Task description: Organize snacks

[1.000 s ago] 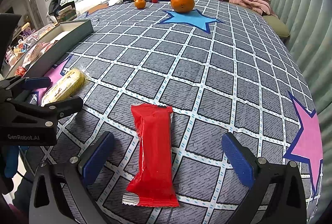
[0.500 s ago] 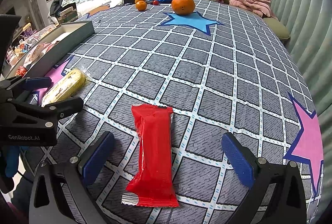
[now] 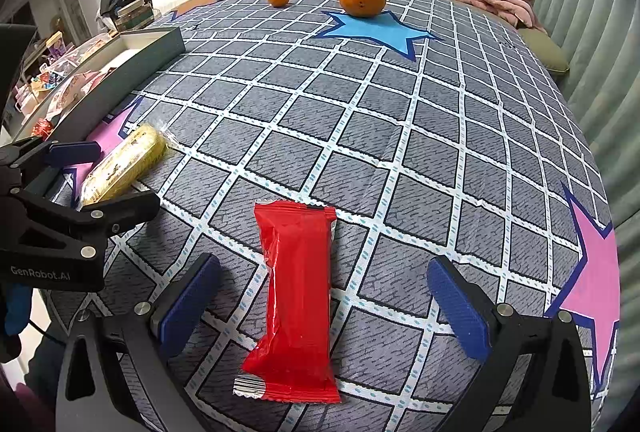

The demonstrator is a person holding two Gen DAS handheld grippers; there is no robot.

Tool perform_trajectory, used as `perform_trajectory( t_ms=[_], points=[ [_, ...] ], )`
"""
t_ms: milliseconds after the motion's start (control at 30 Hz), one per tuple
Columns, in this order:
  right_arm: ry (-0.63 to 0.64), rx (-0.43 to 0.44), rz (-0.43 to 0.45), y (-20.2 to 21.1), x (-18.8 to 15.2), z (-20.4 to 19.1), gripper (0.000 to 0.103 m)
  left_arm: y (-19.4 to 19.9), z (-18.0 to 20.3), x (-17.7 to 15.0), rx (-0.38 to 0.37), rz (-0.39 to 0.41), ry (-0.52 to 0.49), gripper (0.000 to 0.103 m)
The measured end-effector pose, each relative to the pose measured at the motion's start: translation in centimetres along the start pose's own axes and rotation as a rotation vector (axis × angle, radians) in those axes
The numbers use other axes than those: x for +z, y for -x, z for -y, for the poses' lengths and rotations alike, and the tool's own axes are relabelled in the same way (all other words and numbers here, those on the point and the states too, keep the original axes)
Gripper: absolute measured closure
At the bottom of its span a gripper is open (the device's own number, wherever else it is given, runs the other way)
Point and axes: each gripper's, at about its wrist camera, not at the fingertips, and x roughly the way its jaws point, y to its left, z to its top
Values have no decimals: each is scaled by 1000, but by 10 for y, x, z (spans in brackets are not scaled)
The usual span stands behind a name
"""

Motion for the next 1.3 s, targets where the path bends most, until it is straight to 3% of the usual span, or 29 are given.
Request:
perform_trajectory(
  t_ms=[333, 433, 467, 533, 567, 600, 767, 1067, 1300],
  points=[
    [-11, -7, -82, -6, 11, -1, 0, 0, 1, 0, 4, -18, 6, 2],
    [1, -9, -91, -4, 13, -3, 10, 4, 5, 1, -8, -31, -11, 15],
    [5, -7, -89, -2, 13, -4, 19, 6, 8, 1, -20, -31, -22, 19],
    [14, 0, -84, 2, 16, -6, 42, 10, 14, 0, -38, -27, -47, 41],
    [15, 7, -83, 4, 17, -6, 66, 12, 18, 1, -44, -24, -58, 51],
    [12, 12, -85, 5, 17, -7, 75, 14, 20, 0, -49, -21, -68, 64],
    [-105, 147, -91, 11, 12, 4, 78, 19, 21, -7, -59, -16, -69, 64],
    [-192, 205, -103, 20, 15, 7, 78, 48, -4, -8, -96, 53, -8, 64],
    [-168, 218, -97, 24, 30, -11, 79, 69, -23, -9, -102, 105, 24, 64]
  ],
)
